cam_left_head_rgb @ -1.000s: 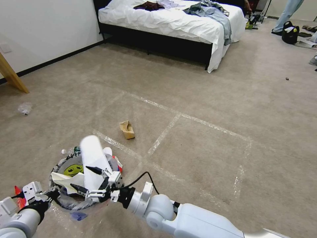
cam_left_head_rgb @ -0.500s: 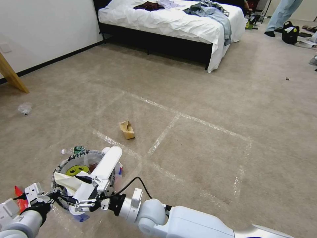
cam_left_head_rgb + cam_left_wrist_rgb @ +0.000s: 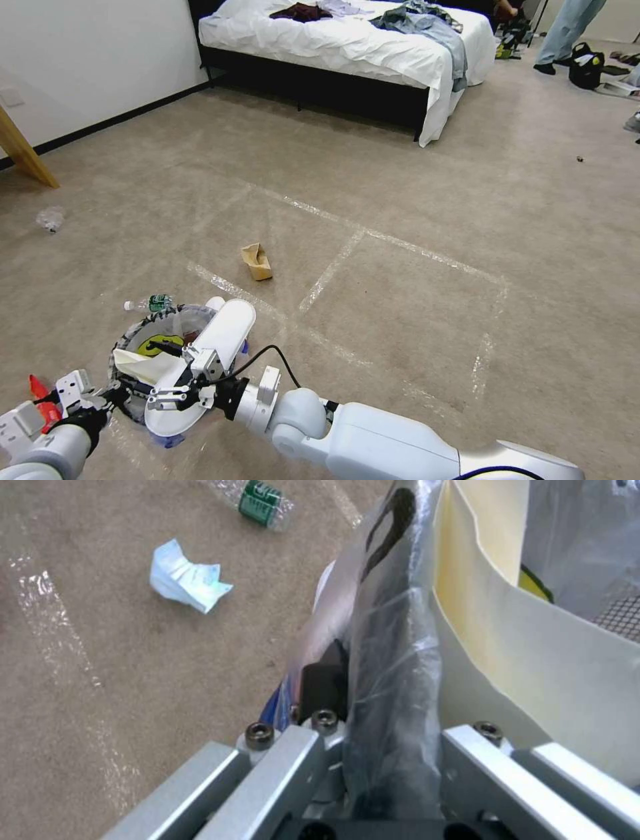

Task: Pick up the trash bin and place the garbage on the floor into it.

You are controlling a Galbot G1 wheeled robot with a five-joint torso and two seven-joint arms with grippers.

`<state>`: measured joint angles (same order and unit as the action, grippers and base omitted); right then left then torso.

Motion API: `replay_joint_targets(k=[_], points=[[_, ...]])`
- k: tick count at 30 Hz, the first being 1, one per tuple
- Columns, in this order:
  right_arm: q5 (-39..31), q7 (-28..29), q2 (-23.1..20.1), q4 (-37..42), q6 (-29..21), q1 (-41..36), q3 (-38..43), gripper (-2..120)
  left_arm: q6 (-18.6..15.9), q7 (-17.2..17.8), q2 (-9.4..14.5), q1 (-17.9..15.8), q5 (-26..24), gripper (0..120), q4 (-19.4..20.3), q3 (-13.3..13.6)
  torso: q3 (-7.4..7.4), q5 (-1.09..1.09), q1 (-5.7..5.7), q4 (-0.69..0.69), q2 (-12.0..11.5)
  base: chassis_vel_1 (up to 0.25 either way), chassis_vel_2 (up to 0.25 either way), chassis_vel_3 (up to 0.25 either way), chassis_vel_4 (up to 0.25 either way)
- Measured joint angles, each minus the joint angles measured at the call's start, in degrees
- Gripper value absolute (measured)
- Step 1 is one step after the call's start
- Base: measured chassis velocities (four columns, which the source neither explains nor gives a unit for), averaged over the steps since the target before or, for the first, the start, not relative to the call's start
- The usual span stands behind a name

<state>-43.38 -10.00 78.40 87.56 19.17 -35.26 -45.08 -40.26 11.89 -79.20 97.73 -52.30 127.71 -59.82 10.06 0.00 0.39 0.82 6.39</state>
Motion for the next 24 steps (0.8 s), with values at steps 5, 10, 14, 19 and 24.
replay_joint_targets(k=[5,10,14,19,24], points=[[-0.3,0.0,0.5,-0.1,0.1,0.3,0.0,73,0.0,-0.1,0.1,-0.1,0.0,1,-0.2,0.0,0.00,0.00,0.00,0.00,0.0,0.000,0.000,0.000,0.000],[-0.4,-0.1,1.2,0.0,0.3,0.4,0.7,73,0.0,-0.1,0.1,-0.2,0.0,1,-0.5,-0.1,0.00,0.00,0.00,0.00,0.0,0.000,0.000,0.000,0.000],[-0.7,0.0,1.4,1.2,0.3,0.5,1.9,73,0.0,-0.1,0.1,-0.2,0.0,1,-0.8,-0.1,0.00,0.00,0.00,0.00,0.0,0.000,0.000,0.000,0.000],[-1.9,0.2,1.8,2.9,-0.4,1.1,4.7,73,0.0,-0.1,0.3,-0.2,0.0,1,-0.9,-0.2,0.00,0.00,0.00,0.00,0.0,0.000,0.000,0.000,0.000],[-4.0,0.6,1.5,5.6,-1.4,2.7,9.3,75,0.0,-0.1,0.4,-0.1,0.0,1,-1.2,-0.4,0.00,0.00,0.00,0.00,0.0,0.000,0.000,0.000,0.000]])
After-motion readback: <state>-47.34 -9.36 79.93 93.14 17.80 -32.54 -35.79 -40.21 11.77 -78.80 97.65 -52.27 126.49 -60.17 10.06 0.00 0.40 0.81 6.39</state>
